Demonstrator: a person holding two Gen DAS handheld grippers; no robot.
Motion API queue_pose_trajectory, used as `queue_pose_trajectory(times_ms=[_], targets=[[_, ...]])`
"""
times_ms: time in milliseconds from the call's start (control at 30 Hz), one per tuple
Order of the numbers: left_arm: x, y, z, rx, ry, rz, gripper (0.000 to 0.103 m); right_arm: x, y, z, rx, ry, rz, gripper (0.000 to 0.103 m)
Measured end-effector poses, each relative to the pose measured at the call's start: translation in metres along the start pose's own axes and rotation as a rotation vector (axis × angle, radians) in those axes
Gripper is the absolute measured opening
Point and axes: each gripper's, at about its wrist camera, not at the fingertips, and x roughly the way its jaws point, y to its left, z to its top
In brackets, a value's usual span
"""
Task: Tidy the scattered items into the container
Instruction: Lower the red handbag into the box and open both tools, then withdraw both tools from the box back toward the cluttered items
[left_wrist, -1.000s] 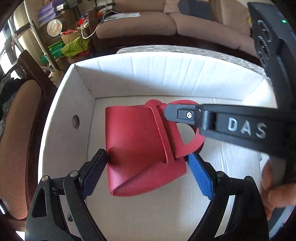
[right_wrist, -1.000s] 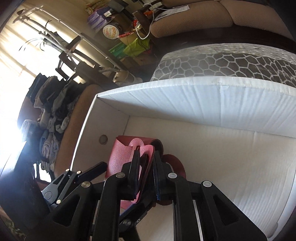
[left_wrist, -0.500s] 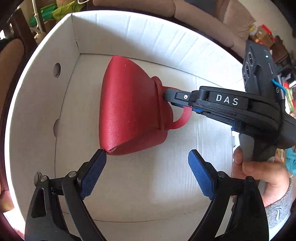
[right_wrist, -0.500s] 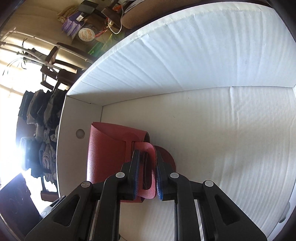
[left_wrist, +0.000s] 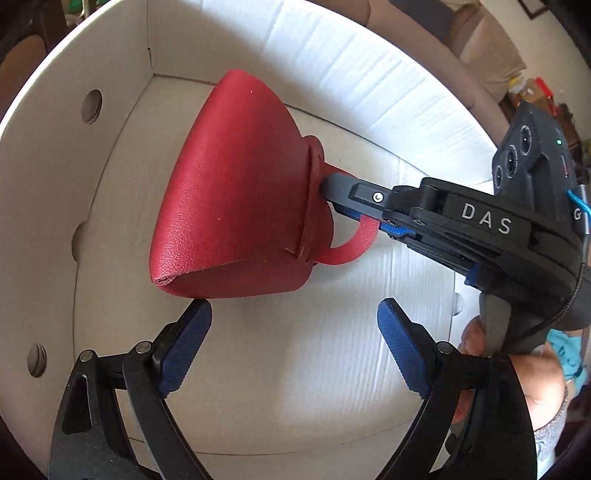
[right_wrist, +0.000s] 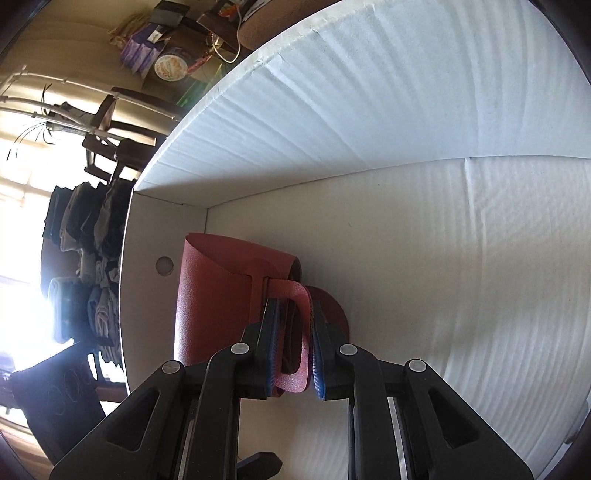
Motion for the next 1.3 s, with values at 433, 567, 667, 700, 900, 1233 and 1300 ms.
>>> queue_pose_trajectory(times_ms=[433, 567, 667, 700, 900, 1233, 1300], targets=[[-0.013, 0.013, 0.028, -0.056, -0.066, 0.034, 0.094, 0.028, 0.029, 0.03, 0.001, -0.029, 0.048, 0.016], [-0.011, 0.015, 0.021, -0.072, -0.087, 0.022, 0.094, 0.035, 0.028, 0.032, 0.02, -0.036, 0.083, 0.016], [-0.014, 0.025, -0.003, -0.108, -0.116, -0.028, 0.094, 0.039, 0.025, 0.033, 0.043, -0.033, 0.115, 0.016], [-0.016, 0.026, -0.007, -0.117, -0.123, -0.042, 0.094, 0.039, 0.025, 0.033, 0.051, -0.037, 0.137, 0.016], [-0.026, 0.025, -0.026, -0.124, -0.129, -0.102, 0.094, 0.046, 0.027, 0.03, 0.074, -0.031, 0.177, 0.016], [-0.033, 0.033, -0.013, -0.086, -0.145, -0.075, 0.095, 0.033, 0.016, 0.034, 0.115, -0.06, 0.14, 0.095], [-0.033, 0.03, -0.016, -0.086, -0.152, -0.071, 0.1, 0.016, 0.012, 0.031, 0.131, -0.105, 0.148, 0.103]])
